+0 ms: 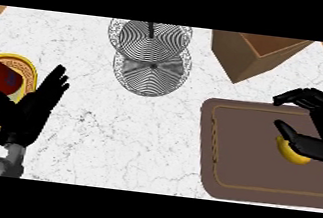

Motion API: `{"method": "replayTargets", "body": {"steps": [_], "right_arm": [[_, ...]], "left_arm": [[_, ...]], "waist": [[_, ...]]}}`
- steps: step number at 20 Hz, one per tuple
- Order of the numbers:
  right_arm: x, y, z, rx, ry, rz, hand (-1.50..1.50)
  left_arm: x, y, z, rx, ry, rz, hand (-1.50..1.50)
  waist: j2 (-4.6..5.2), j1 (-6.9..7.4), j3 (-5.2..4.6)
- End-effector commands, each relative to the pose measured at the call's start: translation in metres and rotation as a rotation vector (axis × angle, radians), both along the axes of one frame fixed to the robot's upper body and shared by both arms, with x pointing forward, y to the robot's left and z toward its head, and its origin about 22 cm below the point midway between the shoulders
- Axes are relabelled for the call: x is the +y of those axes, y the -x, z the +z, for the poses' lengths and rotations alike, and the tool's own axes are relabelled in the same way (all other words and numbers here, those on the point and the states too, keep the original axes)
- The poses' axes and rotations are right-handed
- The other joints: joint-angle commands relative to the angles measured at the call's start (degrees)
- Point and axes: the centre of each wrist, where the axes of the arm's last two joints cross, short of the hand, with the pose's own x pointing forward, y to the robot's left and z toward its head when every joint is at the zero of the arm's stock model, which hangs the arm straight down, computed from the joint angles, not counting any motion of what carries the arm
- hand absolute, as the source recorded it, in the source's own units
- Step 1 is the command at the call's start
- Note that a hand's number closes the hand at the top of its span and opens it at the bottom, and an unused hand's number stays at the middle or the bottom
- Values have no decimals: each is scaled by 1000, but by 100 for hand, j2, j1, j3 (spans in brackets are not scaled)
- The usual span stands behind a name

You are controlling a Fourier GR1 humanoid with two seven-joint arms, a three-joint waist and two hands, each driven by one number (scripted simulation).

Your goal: Pick the lemon from the tray and place it in the tiered basket

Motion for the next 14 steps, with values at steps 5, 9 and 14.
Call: {"method": "replayTargets", "body": {"steps": [5, 9, 14], "right_arm": [[-75, 47, -30, -146, 132, -94, -150], [-79, 46, 22, -248, 421, -103, -150], [-96, 51, 92, -237, 873, -17, -150]], "left_arm": [[8, 2, 1, 0, 1, -24, 0], [22, 9, 6, -5, 1, -24, 0], [22, 7, -3, 0, 0, 0, 0]], "waist": [[47, 93, 6], [21, 107, -3], [35, 60, -17]]}}
